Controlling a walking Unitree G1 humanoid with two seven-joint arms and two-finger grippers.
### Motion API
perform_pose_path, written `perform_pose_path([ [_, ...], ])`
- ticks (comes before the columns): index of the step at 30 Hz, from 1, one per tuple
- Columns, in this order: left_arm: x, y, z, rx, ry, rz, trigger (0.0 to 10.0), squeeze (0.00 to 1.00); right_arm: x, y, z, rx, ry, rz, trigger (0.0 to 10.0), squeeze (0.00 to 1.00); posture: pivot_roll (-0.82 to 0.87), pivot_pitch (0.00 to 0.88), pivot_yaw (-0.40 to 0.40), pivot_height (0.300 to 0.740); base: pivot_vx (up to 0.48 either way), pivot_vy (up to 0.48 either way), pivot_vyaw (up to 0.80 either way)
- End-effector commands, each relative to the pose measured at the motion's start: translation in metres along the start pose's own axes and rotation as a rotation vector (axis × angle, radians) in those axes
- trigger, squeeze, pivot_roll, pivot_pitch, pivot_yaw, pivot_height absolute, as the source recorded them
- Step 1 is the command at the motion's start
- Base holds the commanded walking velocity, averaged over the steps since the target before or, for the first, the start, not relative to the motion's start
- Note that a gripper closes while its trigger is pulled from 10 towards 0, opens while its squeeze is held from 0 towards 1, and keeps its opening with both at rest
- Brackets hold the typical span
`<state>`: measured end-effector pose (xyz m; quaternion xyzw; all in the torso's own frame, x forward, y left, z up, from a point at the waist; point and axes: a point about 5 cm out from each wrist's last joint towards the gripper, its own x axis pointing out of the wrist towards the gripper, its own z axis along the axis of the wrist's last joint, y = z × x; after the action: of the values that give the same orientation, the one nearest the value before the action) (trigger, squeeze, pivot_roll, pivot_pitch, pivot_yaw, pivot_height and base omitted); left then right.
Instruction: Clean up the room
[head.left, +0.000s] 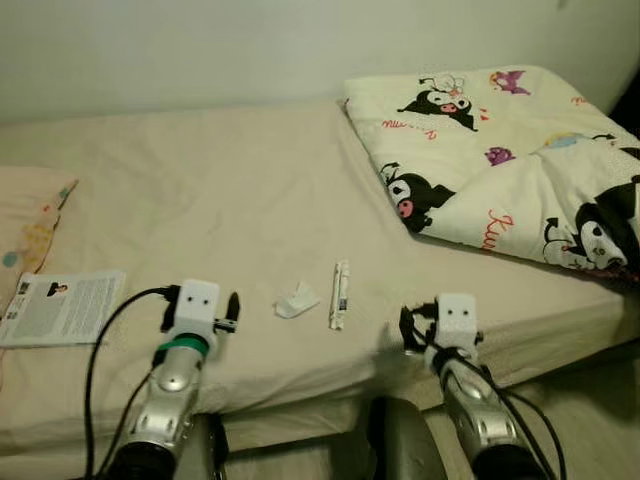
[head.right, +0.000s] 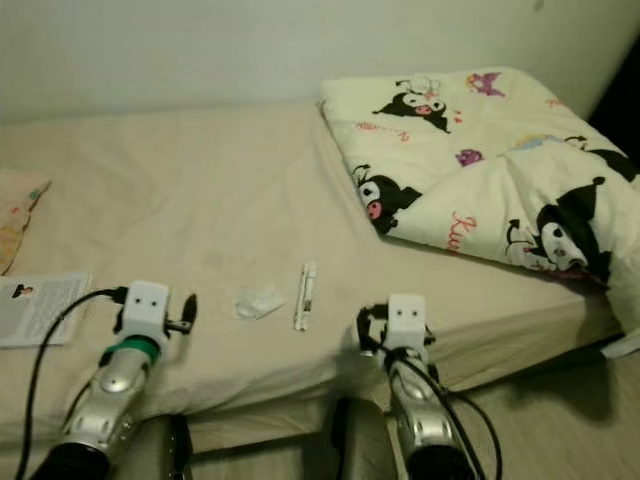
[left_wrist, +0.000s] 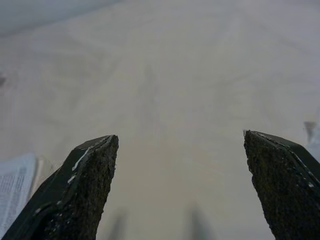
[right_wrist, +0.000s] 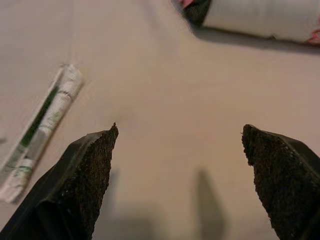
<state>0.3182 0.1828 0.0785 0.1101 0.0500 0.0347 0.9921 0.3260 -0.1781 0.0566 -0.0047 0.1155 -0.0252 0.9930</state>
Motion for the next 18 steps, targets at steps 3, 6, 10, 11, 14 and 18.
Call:
perform_pose_path([
  [3, 0.0, 0.005, -0.001, 0.039, 0.017, -0.031, 10.0, 0.0, 0.006, 0.003, -0.002, 0.052, 0.064, 0.024, 10.0, 1.0, 0.07, 0.062, 0.03, 0.535, 0.0, 0.0, 0.0],
  [6, 0.005, 0.02, 0.013, 0.074, -0.012, -0.031, 10.0, 0.0, 0.015, 0.026, 0.01, 0.068, 0.076, 0.134, 10.0, 1.0, 0.1, 0.105, 0.032, 0.535, 0.0, 0.0, 0.0],
  [10, 0.009, 0.038, 0.024, 0.092, -0.029, -0.004, 10.0, 0.0, 0.02, 0.051, 0.021, 0.069, 0.074, 0.238, 10.0, 1.0, 0.11, 0.114, 0.03, 0.535, 0.0, 0.0, 0.0],
  [11, 0.011, 0.047, 0.028, 0.092, -0.03, 0.018, 10.0, 0.0, 0.022, 0.064, 0.024, 0.071, 0.085, 0.288, 10.0, 1.0, 0.12, 0.126, 0.029, 0.535, 0.0, 0.0, 0.0],
  [14, 0.012, 0.054, 0.033, 0.092, -0.031, 0.027, 10.0, 0.0, 0.022, 0.073, 0.027, 0.076, 0.096, 0.326, 10.0, 1.0, 0.14, 0.14, 0.027, 0.535, 0.0, 0.0, 0.0],
  [18, 0.016, 0.066, 0.047, 0.083, -0.041, 0.029, 10.0, 0.0, 0.022, 0.096, 0.033, 0.067, 0.119, 0.423, 10.0, 1.0, 0.16, 0.168, 0.027, 0.535, 0.0, 0.0, 0.0],
])
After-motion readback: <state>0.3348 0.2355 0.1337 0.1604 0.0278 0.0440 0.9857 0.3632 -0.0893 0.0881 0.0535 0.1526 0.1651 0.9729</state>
